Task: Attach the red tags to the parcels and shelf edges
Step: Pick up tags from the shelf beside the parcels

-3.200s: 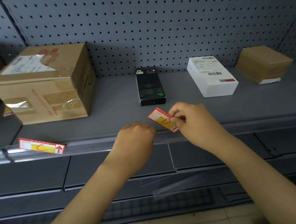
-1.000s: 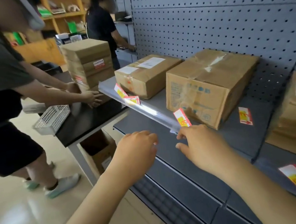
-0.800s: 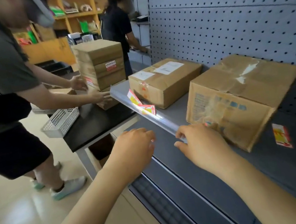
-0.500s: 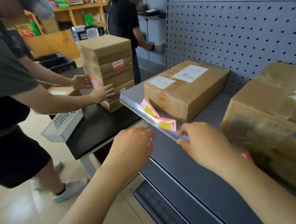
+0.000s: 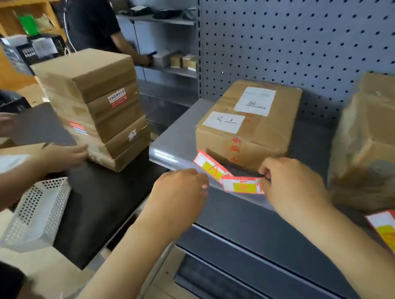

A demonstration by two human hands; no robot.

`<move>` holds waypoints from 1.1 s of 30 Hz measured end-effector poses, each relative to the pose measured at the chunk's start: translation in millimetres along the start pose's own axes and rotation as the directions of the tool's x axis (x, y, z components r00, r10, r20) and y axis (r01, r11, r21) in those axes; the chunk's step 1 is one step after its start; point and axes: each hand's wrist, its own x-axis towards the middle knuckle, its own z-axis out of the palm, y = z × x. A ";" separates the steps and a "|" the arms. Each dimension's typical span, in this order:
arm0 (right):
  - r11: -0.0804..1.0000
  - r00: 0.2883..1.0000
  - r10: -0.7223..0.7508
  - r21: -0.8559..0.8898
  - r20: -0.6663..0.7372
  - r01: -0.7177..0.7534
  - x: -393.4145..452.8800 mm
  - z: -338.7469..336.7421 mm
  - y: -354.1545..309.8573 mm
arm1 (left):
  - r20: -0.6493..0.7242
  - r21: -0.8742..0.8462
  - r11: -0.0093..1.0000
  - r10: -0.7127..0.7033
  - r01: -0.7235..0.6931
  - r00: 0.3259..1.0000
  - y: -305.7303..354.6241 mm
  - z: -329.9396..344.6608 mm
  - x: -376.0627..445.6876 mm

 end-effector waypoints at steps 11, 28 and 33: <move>0.995 0.995 0.102 0.016 -0.016 -0.102 -0.1 -0.2 -2.6 | 0.019 -0.056 0.985 0.163 -0.162 0.986 -2.0 2.0 25.3; 0.874 0.885 0.463 0.181 -0.038 -0.450 -123.9 -72.3 135.3 | -0.239 -0.038 0.754 0.630 -0.655 0.739 201.9 5.2 46.2; 0.767 0.768 0.640 0.062 -0.004 -0.639 -146.5 -80.7 207.2 | -0.245 -0.014 0.778 0.606 -0.628 0.757 236.2 9.9 41.8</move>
